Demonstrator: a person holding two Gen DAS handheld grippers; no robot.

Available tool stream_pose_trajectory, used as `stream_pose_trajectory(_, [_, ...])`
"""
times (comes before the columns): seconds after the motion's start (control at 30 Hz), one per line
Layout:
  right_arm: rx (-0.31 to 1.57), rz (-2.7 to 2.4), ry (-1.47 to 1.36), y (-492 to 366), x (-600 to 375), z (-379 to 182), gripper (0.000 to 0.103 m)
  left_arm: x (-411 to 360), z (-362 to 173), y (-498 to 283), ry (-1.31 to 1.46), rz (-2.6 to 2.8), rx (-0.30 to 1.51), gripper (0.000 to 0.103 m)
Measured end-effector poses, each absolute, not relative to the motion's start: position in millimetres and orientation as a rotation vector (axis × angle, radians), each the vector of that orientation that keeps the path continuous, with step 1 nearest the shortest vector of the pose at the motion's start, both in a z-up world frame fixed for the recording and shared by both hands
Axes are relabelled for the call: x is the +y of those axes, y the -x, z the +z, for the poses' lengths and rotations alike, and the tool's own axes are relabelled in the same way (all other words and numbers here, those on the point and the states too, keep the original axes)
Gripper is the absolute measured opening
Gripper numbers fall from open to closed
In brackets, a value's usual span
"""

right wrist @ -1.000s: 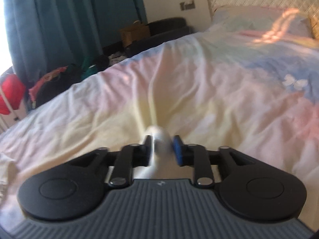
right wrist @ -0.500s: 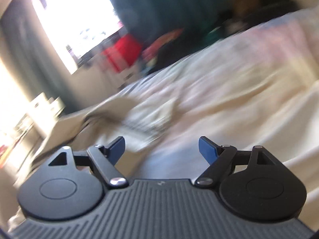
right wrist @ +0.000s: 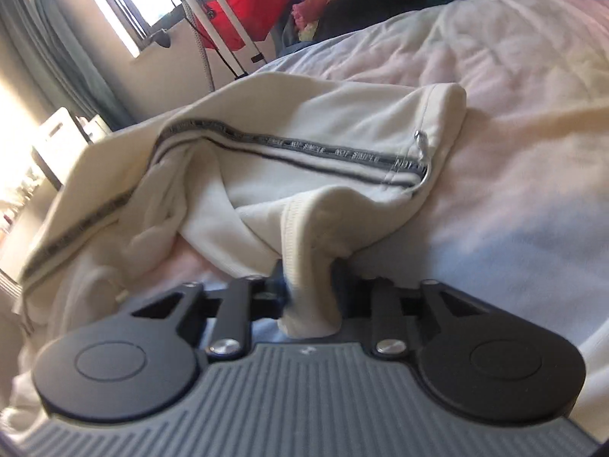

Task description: Fold clothes

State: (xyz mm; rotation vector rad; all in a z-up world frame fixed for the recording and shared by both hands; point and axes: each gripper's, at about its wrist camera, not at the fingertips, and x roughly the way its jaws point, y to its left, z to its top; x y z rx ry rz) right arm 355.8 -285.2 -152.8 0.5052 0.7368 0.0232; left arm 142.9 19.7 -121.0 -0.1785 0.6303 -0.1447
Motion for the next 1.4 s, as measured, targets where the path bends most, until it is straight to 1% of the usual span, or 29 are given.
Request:
stream_pose_trajectory(0.07, [0.706, -0.010, -0.443, -353, -296, -138, 0.014, 18, -120, -141, 0.174, -0.164, 0.621, 0.082])
stream_pose_trajectory(0.23, [0.664, -0.128, -0.333, -347, -349, -107, 0.013, 6, -115, -134, 0.131, -0.213, 0.582, 0.082])
stream_pose_trajectory(0.47, [0.630, -0.383, -0.161, -344, -442, -54, 0.014, 2, -110, -129, 0.170, -0.298, 0.540, 0.083])
stream_pose_trajectory(0.6, [0.552, -0.457, -0.092, -350, -476, -4, 0.013, 4, -109, -130, 0.186, -0.313, 0.530, 0.083])
stream_pose_trajectory(0.73, [0.442, -0.473, -0.029, -349, -480, 36, 0.013, 4, -110, -134, 0.199, -0.313, 0.537, 0.083])
stream_pose_trajectory(0.83, [0.395, -0.507, -0.002, -340, -489, 32, 0.013, 6, -110, -135, 0.202, -0.310, 0.538, 0.083])
stream_pose_trajectory(0.87, [0.403, -0.522, -0.005, -335, -495, 22, 0.013, 8, -110, -135, 0.205, -0.308, 0.539, 0.083])
stream_pose_trajectory(1.03, [0.496, -0.575, -0.118, -294, -532, -55, 0.013, 9, -106, -136, 0.213, -0.306, 0.541, 0.083])
stream_pose_trajectory(1.2, [0.595, -0.587, -0.328, -253, -550, -129, 0.013, 7, -105, -134, 0.208, -0.302, 0.544, 0.083])
stream_pose_trajectory(1.3, [0.580, -0.567, -0.507, -229, -560, -149, 0.016, 6, -103, -133, 0.205, -0.299, 0.541, 0.083])
stream_pose_trajectory(1.4, [0.536, -0.542, -0.707, -209, -567, -156, 0.018, 6, -102, -132, 0.202, -0.294, 0.542, 0.083])
